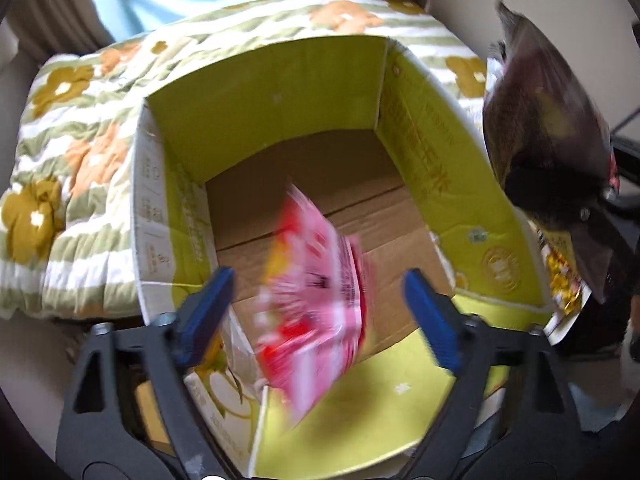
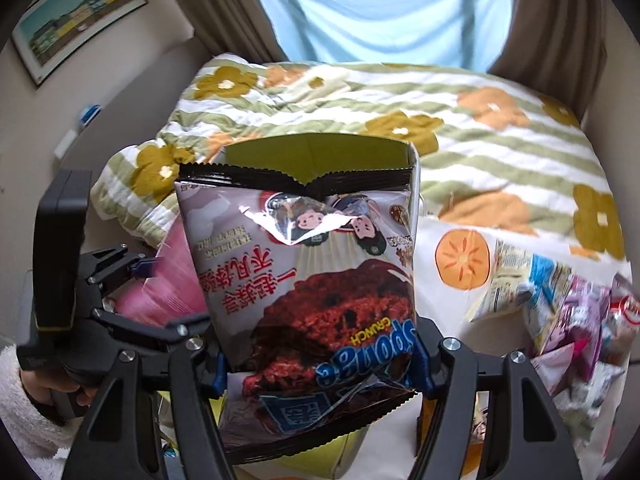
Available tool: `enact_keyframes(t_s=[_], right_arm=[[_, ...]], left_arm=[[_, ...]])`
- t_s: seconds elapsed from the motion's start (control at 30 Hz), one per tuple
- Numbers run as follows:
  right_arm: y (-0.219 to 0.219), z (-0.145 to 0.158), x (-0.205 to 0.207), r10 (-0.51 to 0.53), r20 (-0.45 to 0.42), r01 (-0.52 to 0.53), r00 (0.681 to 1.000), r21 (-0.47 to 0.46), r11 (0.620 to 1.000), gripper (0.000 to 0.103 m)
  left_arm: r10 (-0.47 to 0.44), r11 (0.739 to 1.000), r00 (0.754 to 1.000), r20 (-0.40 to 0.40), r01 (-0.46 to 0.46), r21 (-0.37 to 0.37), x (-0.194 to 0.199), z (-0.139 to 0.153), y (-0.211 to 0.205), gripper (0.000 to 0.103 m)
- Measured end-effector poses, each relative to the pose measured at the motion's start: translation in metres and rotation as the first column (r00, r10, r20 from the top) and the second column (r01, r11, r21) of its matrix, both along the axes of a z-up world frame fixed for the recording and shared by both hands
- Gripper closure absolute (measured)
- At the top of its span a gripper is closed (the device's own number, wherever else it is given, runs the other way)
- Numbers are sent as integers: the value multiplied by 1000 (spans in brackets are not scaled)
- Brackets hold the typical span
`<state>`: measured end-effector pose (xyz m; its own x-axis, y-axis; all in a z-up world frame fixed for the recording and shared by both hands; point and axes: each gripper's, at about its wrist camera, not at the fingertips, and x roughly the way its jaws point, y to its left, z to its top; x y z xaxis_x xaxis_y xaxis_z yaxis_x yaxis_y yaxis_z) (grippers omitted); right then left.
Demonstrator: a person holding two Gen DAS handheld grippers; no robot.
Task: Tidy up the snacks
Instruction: 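Carry both packs to the box and release them inside with both tools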
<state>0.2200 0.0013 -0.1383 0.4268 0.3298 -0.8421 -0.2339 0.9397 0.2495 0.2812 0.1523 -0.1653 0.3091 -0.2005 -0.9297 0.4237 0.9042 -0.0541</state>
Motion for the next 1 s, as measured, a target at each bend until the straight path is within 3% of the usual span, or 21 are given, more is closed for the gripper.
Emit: enact_keyframes(t_s=[0.13, 0.27, 0.47, 0.87, 0.93, 1.0], right_arm=[[4, -5, 4, -16, -25, 16, 1000, -29, 999, 40], [10, -5, 3, -1, -17, 0, 1000, -49, 999, 40], [27, -1, 1, 74, -21, -73, 997, 13, 997, 40], [53, -35, 6, 170, -80, -167, 982, 40, 985, 39], [55, -40, 5, 169, -83, -165, 982, 44, 985, 32], [55, -45, 4, 160, -93, -155, 983, 50, 987, 6]], left_arm=[[0, 1000, 1000, 18, -1, 18, -6, -2, 5, 3], [94, 995, 995, 41, -94, 15, -16, 6, 21, 3], [228, 974, 973, 39, -228, -11, -33, 13, 43, 3], [319, 948, 943, 93, -318, -22, -50, 32, 69, 3], [333, 943, 938, 97, -333, -14, -52, 32, 74, 3], [345, 939, 935, 87, -344, -20, -55, 31, 78, 3]])
